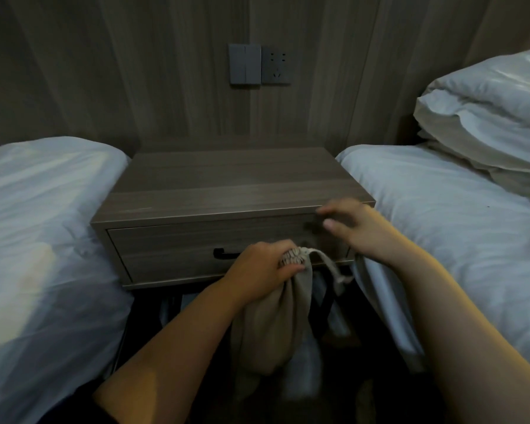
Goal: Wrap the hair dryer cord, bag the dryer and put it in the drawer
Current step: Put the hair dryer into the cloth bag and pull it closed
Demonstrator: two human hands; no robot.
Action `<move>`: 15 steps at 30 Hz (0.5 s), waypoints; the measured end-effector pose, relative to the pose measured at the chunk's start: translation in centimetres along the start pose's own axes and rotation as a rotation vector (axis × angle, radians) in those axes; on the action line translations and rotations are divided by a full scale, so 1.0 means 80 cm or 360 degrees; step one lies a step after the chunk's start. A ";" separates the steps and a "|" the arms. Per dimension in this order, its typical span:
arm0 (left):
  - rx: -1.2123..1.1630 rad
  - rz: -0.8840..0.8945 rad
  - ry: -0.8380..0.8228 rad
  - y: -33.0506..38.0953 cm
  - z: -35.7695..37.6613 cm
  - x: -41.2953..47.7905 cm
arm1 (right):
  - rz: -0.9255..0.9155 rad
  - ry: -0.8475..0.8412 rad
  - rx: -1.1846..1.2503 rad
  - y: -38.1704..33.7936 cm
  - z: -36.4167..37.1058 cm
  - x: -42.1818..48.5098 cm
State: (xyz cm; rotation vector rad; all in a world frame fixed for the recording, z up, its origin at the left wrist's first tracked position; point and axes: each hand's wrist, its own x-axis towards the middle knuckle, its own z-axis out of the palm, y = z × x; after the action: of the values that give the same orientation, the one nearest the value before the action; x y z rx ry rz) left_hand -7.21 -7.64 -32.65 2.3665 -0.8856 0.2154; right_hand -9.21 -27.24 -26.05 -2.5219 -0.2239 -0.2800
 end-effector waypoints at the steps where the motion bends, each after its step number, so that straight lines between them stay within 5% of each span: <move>1: -0.0038 0.0008 0.0020 -0.001 -0.002 0.001 | -0.0036 -0.0211 0.0109 -0.007 0.005 -0.002; 5: -0.0189 -0.0021 0.0038 0.000 -0.014 0.002 | -0.0028 -0.0573 0.0117 -0.005 0.021 -0.003; 11: -0.0549 -0.0286 -0.0058 0.010 -0.030 0.004 | 0.0020 -0.0260 0.0282 -0.003 0.039 0.002; 15: -0.0466 -0.0505 -0.0242 -0.004 -0.045 0.007 | 0.0119 -0.0073 0.0407 0.009 0.042 0.005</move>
State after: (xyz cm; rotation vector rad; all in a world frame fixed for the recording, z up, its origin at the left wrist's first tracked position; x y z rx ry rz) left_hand -6.35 -5.68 -29.72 2.2256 -0.5519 -0.2104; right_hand -8.19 -25.86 -29.01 -2.2789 -0.1708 -0.1533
